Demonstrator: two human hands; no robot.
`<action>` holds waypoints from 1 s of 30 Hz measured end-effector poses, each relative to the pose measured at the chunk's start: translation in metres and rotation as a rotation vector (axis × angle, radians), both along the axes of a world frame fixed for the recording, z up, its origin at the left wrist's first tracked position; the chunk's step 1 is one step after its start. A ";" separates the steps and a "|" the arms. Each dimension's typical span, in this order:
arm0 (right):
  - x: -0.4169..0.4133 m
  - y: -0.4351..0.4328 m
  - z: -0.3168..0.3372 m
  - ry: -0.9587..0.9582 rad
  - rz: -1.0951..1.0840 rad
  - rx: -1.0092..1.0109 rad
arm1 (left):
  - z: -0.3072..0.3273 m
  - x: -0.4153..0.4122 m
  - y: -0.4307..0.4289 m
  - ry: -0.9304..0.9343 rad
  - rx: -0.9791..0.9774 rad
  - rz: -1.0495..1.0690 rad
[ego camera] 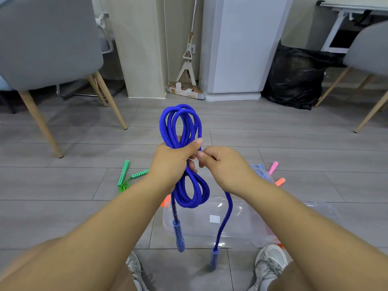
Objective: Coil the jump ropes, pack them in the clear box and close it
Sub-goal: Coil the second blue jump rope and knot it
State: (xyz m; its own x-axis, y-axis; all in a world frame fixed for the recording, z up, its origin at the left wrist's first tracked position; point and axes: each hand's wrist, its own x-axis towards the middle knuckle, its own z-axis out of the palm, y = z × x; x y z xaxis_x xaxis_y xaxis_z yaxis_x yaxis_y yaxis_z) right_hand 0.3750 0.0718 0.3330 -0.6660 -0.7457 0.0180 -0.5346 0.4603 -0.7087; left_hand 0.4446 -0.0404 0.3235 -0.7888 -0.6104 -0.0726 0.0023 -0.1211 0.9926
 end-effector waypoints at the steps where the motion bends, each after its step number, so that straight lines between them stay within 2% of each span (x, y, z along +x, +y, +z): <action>1: 0.000 0.000 0.001 0.003 0.022 -0.006 | 0.000 0.001 0.000 0.000 0.000 -0.019; 8: 0.001 0.006 -0.001 -0.118 0.071 -0.048 | -0.001 0.002 -0.004 -0.037 0.008 0.051; 14: -0.018 0.028 -0.017 -0.395 0.030 -0.104 | 0.000 0.006 -0.019 0.041 0.146 0.050; 21: -0.021 0.058 -0.034 -0.341 0.026 0.009 | 0.005 0.015 -0.032 0.134 0.254 0.152; 26: -0.011 0.064 -0.043 -0.339 0.069 0.013 | 0.010 0.015 -0.040 0.168 0.212 0.189; 30: -0.022 0.075 -0.044 -0.298 0.038 0.095 | 0.020 0.024 -0.069 0.240 0.208 0.274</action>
